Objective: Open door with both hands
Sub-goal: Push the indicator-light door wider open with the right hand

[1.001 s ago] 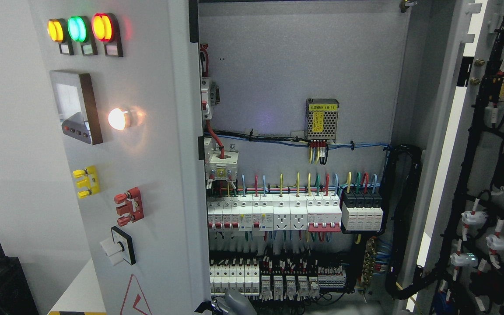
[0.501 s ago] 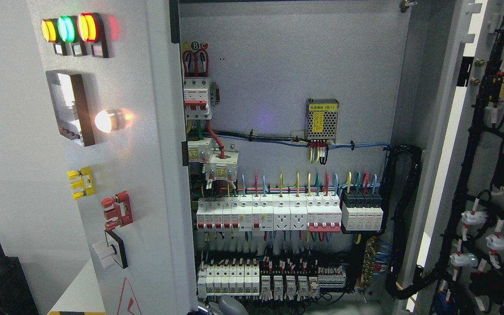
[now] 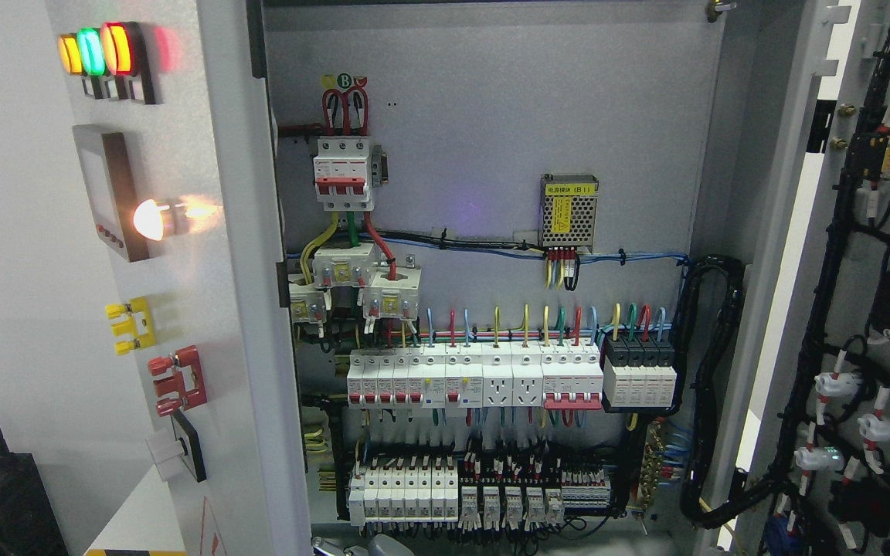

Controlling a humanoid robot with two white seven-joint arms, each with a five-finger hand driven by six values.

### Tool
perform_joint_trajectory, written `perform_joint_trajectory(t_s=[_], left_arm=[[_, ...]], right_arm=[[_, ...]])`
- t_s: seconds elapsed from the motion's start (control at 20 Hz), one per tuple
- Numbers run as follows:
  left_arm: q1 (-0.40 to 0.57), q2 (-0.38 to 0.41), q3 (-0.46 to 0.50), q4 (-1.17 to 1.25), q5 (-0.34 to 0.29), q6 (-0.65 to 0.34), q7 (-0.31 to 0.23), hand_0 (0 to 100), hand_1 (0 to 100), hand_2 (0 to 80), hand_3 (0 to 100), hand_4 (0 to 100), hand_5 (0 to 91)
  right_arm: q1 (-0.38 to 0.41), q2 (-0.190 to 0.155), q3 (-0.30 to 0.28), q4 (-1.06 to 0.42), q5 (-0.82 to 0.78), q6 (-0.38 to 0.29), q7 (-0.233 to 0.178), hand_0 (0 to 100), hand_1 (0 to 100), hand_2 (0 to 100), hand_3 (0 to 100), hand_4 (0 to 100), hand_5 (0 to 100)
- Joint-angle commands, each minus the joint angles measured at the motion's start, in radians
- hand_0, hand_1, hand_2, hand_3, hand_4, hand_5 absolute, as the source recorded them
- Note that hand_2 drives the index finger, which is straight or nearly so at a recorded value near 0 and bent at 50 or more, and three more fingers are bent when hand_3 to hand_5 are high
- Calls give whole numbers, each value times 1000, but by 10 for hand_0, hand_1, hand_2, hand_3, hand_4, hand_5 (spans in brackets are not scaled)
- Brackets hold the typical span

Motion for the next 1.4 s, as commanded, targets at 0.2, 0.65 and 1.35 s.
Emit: perform_joint_trajectory(t_s=[0.2, 0.65, 1.35], left_arm=[[0, 0, 0, 0, -1, 0, 0, 0, 0, 0, 0, 44, 0], [0, 0, 0, 0, -1, 0, 0, 0, 0, 0, 0, 43, 0], [0, 0, 0, 0, -1, 0, 0, 0, 0, 0, 0, 43, 0]], right_arm=[[9, 24, 67, -4, 34, 1, -7, 0, 0, 0, 0, 0, 0], [16, 37, 90, -7, 92, 1, -9, 0, 0, 0, 0, 0, 0], [19, 76, 138, -5, 159, 1, -15, 0, 0, 0, 0, 0, 0]])
